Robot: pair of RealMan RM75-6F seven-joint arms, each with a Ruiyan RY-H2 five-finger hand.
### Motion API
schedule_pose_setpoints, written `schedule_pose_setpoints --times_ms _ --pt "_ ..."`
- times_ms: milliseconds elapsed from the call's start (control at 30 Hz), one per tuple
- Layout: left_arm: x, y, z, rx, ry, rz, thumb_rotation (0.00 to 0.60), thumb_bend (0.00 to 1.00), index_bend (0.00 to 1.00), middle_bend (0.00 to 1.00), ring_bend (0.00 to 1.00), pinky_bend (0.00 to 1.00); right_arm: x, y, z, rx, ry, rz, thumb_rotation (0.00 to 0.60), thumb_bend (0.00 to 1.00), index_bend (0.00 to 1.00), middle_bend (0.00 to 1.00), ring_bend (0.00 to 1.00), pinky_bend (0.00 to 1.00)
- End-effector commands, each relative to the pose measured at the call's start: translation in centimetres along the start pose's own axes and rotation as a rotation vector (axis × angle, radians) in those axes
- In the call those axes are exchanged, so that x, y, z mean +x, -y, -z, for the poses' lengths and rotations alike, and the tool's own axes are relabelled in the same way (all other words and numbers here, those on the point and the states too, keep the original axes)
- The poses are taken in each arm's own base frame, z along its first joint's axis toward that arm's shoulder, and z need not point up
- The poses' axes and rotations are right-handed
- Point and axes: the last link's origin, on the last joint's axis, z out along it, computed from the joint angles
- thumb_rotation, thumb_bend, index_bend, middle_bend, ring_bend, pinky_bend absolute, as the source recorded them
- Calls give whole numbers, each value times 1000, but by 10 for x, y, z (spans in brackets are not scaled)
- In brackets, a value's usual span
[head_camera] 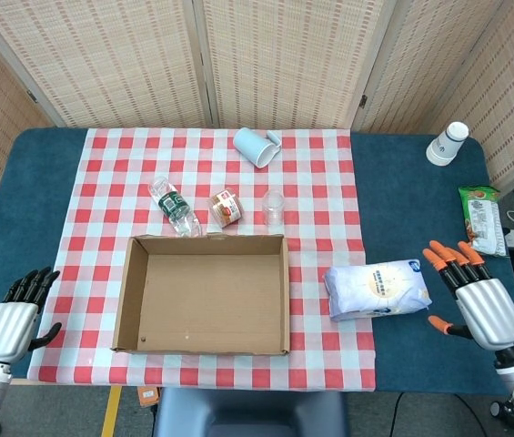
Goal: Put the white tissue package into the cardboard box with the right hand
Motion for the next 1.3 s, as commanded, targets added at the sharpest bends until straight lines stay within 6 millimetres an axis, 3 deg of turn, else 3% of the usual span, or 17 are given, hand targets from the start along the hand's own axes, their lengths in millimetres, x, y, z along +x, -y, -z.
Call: schedule_pose_setpoints --times_ms 33,333,467,933,1300 --pt "0 1 0 5 2 -1 600 278 0 0 0 128 -2 0 -2 -23 48 -1 600 0 0 0 0 0" --pt "2 2 1 4 -4 6 600 277 0 0 0 129 -14 -3 -15 -72 213 34 600 0 0 0 0 0" --pt "4 3 0 8 -6 11 600 277 0 0 0 129 -22 6 -35 -36 272 72 600 0 0 0 0 0" --pt "5 7 -1 21 -11 17 600 277 0 0 0 129 -40 29 -74 39 322 95 600 0 0 0 0 0" --pt "6 9 -3 25 -5 30 600 278 0 0 0 129 -58 25 -80 9 379 86 600 0 0 0 0 0"
